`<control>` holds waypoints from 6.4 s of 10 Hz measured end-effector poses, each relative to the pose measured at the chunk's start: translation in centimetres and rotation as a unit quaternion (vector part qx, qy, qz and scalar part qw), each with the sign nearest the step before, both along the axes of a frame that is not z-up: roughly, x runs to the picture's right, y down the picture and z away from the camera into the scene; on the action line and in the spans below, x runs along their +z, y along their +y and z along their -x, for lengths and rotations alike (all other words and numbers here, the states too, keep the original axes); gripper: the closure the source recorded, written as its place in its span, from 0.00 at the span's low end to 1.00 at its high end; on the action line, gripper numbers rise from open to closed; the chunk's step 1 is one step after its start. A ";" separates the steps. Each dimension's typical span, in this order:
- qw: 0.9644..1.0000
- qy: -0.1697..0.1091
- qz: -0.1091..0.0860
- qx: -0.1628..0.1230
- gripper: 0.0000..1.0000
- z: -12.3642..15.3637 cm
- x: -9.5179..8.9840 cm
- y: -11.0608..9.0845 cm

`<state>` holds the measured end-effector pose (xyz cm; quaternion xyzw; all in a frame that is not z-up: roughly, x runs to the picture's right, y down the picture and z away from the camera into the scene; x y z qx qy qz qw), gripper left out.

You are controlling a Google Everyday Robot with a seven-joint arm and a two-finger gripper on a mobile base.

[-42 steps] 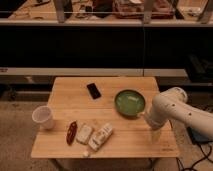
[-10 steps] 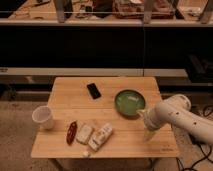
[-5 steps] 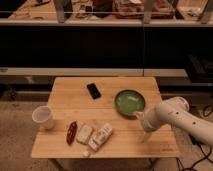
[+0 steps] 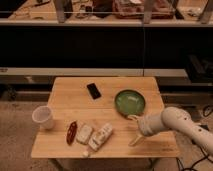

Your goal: Place the bottle in the ceramic bowl

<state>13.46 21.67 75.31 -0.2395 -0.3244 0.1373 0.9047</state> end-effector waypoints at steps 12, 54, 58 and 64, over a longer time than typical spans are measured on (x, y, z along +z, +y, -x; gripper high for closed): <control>0.992 -0.118 0.006 0.042 0.20 4.3 1.0 2.1; 0.984 -0.106 -0.034 0.140 1.00 -6.0 3.0 1.0; 0.970 -0.108 -0.005 0.217 1.00 -6.7 4.4 -0.5; 0.960 -0.120 -0.044 0.248 1.00 -6.7 4.9 -7.5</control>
